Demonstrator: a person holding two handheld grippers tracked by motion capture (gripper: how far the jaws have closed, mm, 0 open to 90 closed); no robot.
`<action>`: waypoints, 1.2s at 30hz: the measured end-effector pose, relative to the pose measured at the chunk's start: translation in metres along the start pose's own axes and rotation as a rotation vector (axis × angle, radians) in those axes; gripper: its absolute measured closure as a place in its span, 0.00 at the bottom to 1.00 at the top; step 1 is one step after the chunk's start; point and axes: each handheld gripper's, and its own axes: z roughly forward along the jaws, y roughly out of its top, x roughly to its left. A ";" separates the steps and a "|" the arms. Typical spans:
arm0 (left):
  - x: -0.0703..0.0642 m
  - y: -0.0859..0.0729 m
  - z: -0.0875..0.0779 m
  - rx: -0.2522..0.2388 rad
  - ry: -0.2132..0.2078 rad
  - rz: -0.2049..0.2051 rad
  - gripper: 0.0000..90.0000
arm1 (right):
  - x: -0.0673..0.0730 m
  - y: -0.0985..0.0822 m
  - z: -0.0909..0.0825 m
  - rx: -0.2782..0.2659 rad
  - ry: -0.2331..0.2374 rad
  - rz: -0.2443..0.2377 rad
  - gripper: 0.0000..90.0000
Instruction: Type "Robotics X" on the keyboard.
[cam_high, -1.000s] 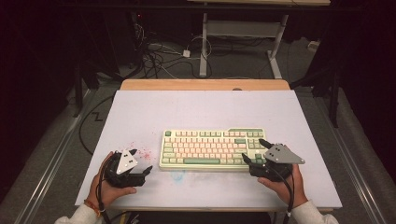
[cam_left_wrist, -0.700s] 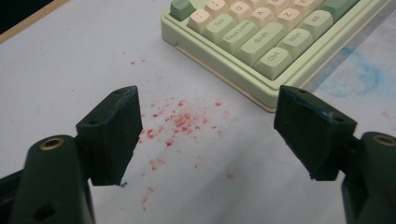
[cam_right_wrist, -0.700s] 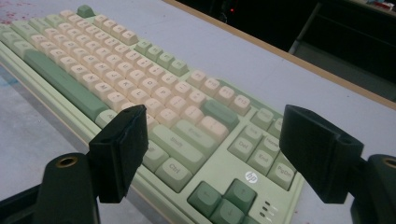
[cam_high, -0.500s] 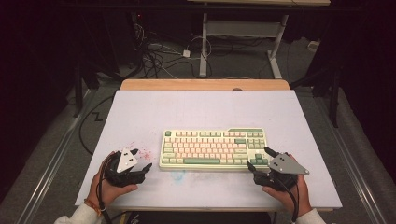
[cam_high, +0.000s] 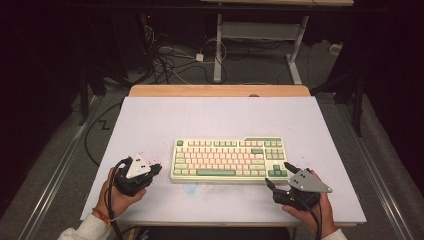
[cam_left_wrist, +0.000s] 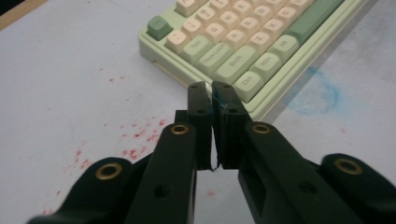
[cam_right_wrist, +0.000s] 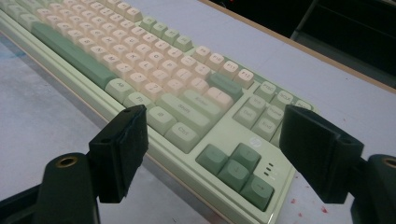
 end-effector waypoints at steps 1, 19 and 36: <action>-0.001 0.002 0.001 0.008 0.003 0.011 0.97 | 0.000 0.000 0.000 0.001 0.001 0.001 0.27; -0.012 0.042 0.026 0.034 -0.107 0.073 0.97 | 0.003 0.000 0.004 0.020 0.009 -0.024 0.27; -0.037 0.093 0.071 0.052 -0.198 0.176 0.97 | 0.005 -0.002 0.008 0.037 0.026 -0.041 0.27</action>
